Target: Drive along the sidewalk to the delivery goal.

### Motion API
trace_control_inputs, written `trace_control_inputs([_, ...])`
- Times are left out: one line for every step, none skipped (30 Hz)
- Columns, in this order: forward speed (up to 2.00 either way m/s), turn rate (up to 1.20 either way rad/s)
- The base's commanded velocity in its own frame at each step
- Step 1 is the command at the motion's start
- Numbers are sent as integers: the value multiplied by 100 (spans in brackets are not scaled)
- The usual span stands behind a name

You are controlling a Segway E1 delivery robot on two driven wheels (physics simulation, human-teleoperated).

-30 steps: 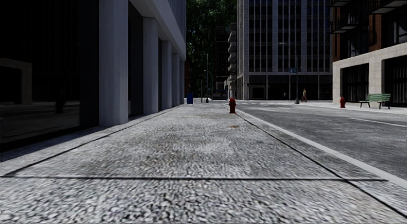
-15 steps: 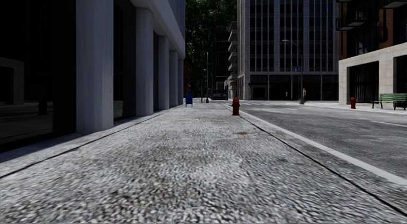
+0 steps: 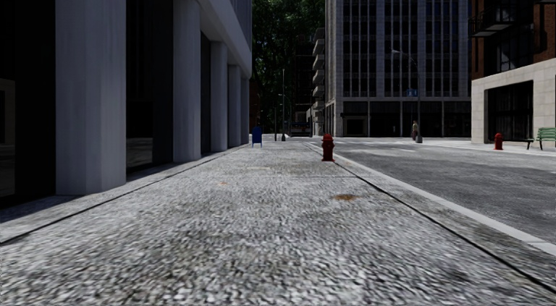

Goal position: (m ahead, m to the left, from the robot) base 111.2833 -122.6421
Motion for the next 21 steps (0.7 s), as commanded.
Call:
trace_control_inputs([200, 0])
trace_control_inputs([200, 0])
trace_control_inputs([200, 0])
trace_control_inputs([200, 0])
trace_control_inputs([200, 0])
trace_control_inputs([200, 0])
trace_control_inputs([200, 0])
trace_control_inputs([200, 0])
trace_control_inputs([200, 0])
trace_control_inputs([200, 0])
trace_control_inputs([200, 0])
trace_control_inputs([200, 0])
trace_control_inputs([200, 0])
trace_control_inputs([200, 0])
trace_control_inputs([200, 0])
trace_control_inputs([200, 0])
trace_control_inputs([200, 0])
trace_control_inputs([200, 0])
trace_control_inputs([200, 0])
trace_control_inputs([200, 0])
trace_control_inputs([200, 0])
